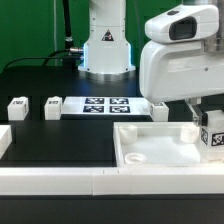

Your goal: Assemble square table

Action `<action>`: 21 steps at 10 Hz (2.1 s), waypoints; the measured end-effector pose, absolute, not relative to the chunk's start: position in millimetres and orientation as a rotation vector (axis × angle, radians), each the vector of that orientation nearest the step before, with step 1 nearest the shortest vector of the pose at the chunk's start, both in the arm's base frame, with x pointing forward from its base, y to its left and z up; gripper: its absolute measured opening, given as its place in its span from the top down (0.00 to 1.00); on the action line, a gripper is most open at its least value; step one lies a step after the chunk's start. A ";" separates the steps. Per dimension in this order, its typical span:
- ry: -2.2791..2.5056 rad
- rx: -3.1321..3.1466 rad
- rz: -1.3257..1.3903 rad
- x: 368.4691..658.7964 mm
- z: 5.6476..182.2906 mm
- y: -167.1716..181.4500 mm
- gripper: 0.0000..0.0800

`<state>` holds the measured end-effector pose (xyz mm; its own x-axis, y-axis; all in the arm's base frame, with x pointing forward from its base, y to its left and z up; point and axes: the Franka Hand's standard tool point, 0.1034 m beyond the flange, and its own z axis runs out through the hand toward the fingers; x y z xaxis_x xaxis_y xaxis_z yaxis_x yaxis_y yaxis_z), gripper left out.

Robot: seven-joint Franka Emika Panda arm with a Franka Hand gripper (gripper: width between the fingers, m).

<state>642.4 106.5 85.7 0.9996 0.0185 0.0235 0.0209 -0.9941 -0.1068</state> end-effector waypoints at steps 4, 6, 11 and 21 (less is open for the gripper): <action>0.729 -2.936 -0.056 639.6 84.4 106.0 0.64; 1.061 -2.822 -0.048 637.5 84.2 108.6 0.64; 1.468 -2.630 -0.013 636.5 83.8 112.1 0.61; 0.230 -3.037 -0.088 636.9 84.8 114.2 0.19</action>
Offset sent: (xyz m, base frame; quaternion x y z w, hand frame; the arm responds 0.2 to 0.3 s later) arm -0.0176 0.0046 -0.0146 0.0056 0.0118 0.3365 0.9416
